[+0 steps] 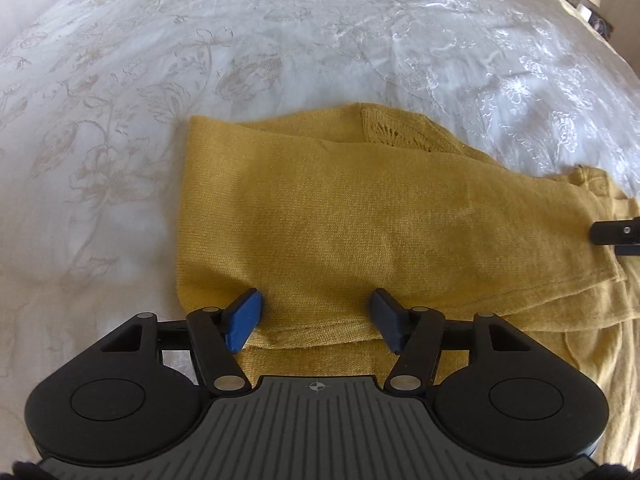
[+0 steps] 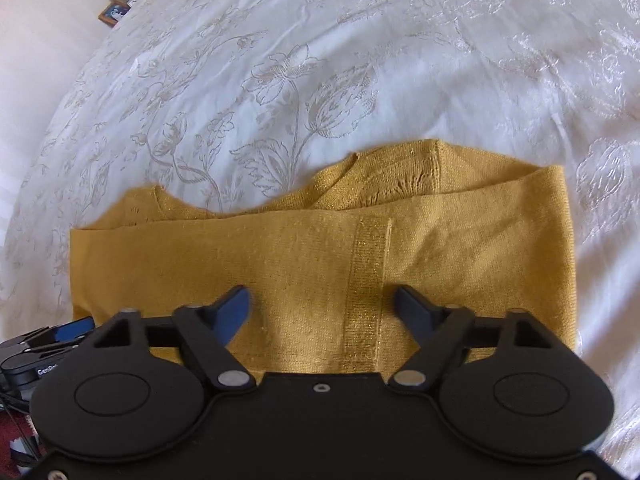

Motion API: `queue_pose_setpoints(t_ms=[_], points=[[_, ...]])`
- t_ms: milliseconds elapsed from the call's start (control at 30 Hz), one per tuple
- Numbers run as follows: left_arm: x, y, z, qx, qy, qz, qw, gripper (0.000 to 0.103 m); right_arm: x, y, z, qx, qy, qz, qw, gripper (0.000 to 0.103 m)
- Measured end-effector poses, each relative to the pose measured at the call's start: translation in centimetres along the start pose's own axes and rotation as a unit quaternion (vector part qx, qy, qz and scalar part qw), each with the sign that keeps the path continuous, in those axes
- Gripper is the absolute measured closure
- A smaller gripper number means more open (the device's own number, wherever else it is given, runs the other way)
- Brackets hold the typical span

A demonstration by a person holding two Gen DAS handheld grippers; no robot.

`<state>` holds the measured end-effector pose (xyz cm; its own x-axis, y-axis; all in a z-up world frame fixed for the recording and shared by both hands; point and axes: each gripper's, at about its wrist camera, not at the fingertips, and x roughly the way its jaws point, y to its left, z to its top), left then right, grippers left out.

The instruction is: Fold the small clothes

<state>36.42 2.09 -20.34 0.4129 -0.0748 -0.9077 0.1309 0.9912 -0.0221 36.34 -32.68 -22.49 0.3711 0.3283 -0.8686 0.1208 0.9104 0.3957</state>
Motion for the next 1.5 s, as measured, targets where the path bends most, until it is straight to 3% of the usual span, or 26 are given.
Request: queue_pose_setpoints(t_ms=[67,133,233,367,533,600,733,867,1033,1133,1200,1300,1367,1400,1433,1500], points=[[-0.8,-0.1,-0.2,0.001,-0.008,0.013,0.9999,0.044,-0.3,0.2,0.1,0.001,0.005,0.009,1.000,0.060],[-2.0,0.2,-0.7,-0.004,-0.018,0.018,0.9997,0.044,-0.6,0.5,0.2,-0.002,0.007,0.021,1.000,0.086],[-3.7,0.9,-1.6,-0.020,-0.028,0.021,0.9992,0.043,-1.6,1.6,0.1,-0.015,-0.002,0.024,1.000,0.086],[-5.0,2.4,-3.3,-0.035,-0.028,0.032,0.9985,0.043,-4.3,3.6,0.2,-0.034,-0.033,0.067,0.997,0.088],[-4.7,3.6,-4.2,-0.051,-0.015,0.046,0.9975,0.043,-10.6,4.4,0.2,-0.030,-0.106,0.103,0.989,0.090],[-4.5,3.7,-4.3,-0.051,-0.013,0.049,0.9975,0.043,-12.0,3.0,0.2,-0.006,-0.123,0.081,0.989,0.090],[-3.5,3.3,-4.1,-0.041,-0.012,0.050,0.9978,0.043,-10.4,-1.1,0.0,0.014,-0.090,-0.008,0.996,0.090],[-2.5,3.0,-3.5,-0.035,-0.009,0.057,0.9977,0.043,-8.4,-3.3,-0.2,0.025,-0.063,-0.026,0.997,0.090],[-1.8,3.7,-3.3,-0.040,0.004,0.063,0.9972,0.043,-7.6,-2.4,-0.6,-0.014,-0.058,-0.033,0.998,0.089],[-1.8,4.4,-3.5,-0.039,0.013,0.073,0.9965,0.037,-6.9,-2.7,-1.1,-0.039,-0.050,-0.069,0.996,0.085],[-1.8,5.4,-3.8,-0.058,0.020,0.070,0.9956,0.031,-5.8,-3.8,-1.5,-0.037,-0.030,-0.098,0.994,0.080],[-2.3,7.1,-4.1,-0.113,0.028,0.062,0.9913,0.031,-5.1,-5.0,-2.0,-0.034,-0.015,-0.127,0.991,0.079],[-3.3,7.8,-4.1,-0.141,0.024,0.085,0.9861,0.033,-5.8,-5.2,-2.3,-0.031,-0.026,-0.128,0.991,0.066],[-4.2,8.1,-4.1,-0.153,0.011,0.083,0.9846,0.033,-6.3,-5.0,-2.4,-0.032,-0.035,-0.129,0.990,0.051],[-5.1,8.2,-4.0,-0.162,-0.005,0.076,0.9839,0.033,-6.7,-4.8,-2.5,-0.035,-0.044,-0.127,0.990,0.043],[-6.5,7.9,-3.3,-0.158,-0.032,0.063,0.9849,0.032,-7.3,-4.1,-2.5,-0.045,-0.058,-0.119,0.990,0.041]])
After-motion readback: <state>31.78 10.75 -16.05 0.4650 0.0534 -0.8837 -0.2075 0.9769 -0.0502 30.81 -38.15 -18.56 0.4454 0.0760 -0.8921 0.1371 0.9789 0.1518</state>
